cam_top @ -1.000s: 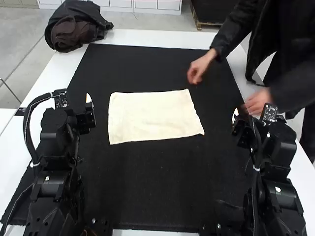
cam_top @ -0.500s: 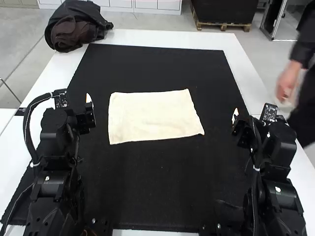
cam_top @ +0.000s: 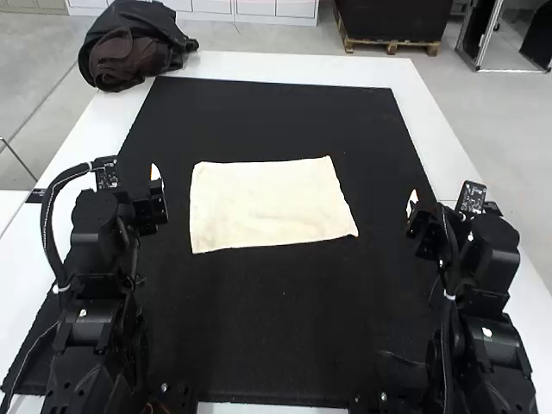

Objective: Fold the towel.

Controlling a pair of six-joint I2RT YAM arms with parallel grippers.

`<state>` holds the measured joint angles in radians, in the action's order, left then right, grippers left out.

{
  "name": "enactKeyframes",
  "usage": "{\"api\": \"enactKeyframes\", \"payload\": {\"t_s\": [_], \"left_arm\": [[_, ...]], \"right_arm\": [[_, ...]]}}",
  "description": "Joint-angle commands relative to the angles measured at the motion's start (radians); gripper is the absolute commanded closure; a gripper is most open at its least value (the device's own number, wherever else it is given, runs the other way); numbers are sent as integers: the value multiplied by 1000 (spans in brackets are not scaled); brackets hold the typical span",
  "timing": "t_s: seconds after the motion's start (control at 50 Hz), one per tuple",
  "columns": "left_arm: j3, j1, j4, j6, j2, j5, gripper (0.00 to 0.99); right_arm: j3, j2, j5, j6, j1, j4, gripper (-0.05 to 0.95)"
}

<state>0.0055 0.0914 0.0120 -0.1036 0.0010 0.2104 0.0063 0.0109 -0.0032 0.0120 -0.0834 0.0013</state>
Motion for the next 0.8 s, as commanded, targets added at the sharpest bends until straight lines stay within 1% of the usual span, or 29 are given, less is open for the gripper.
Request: {"api": "enactKeyframes", "payload": {"t_s": [0.0,0.64,0.78], "left_arm": [[-4,1,6,-11,-6,1,31],[-4,1,6,-11,-6,1,30],[-4,2,6,-11,-4,1,30]], "right_arm": [[-5,-8,-14,8,-10,-4,-20],[-6,-8,-14,8,-10,-4,-20],[-6,-8,-14,8,16,-6,-20]]}}
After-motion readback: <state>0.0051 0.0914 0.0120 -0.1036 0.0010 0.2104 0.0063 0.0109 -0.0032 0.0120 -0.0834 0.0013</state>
